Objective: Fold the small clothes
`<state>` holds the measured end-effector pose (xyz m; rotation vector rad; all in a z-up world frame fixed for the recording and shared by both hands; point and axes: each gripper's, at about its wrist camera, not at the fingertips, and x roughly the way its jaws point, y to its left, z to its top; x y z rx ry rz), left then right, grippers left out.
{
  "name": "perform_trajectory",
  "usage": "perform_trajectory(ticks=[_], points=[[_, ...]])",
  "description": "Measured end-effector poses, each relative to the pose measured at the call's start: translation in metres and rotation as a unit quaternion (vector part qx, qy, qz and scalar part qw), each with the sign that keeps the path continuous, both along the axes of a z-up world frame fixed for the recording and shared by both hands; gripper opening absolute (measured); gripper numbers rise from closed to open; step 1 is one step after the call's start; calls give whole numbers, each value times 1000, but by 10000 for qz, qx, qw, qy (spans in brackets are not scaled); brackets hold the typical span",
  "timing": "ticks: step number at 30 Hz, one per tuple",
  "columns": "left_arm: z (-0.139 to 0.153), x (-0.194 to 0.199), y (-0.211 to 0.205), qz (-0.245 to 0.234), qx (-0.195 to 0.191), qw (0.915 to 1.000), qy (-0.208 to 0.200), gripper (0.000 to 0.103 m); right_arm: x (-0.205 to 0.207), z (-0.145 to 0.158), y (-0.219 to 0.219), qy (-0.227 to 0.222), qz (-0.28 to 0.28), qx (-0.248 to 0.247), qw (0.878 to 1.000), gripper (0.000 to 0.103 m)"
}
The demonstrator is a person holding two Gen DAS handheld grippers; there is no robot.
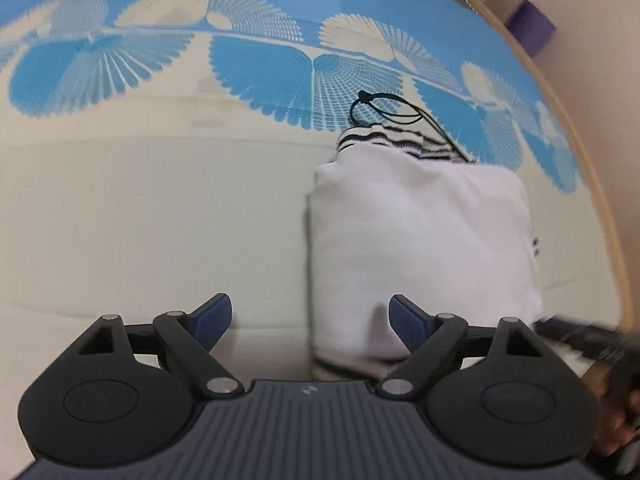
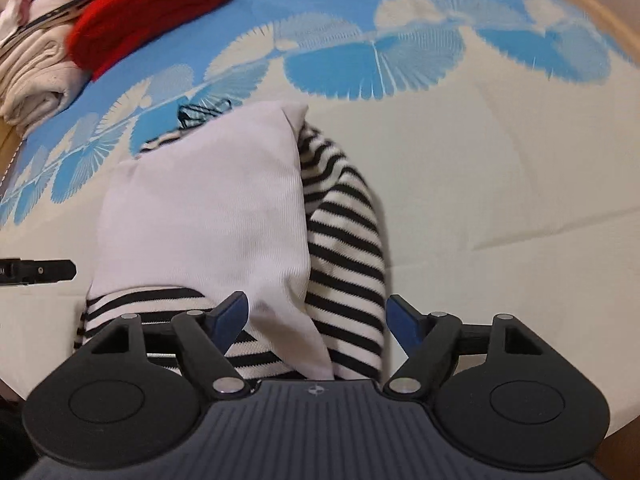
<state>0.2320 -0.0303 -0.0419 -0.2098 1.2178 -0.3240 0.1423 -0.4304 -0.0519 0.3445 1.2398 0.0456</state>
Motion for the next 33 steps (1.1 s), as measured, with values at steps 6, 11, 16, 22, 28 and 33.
perform_trajectory(ticks=[6,11,16,22,28,33], points=[[-19,15,-18,64,-213,9997,103,90,14,-25,11,358,-98,44,9993,78],[-37,27,-25,-9,-384,9991,194,93,20,-35,13,450,-2,44,9990,81],[-53,34,-27,-98,-697,9973,229,95,23,-42,8,452,93,172,9988,81],[-61,44,-31,-305,-1054,9934,325,92,26,-40,8,389,186,699,9966,36],[-57,51,-36,-594,-1048,9926,126,66,30,-33,25,210,499,394,9978,22],[-31,57,-19,-543,-1177,9908,-387,43,41,-30,28,9,265,463,9986,18]])
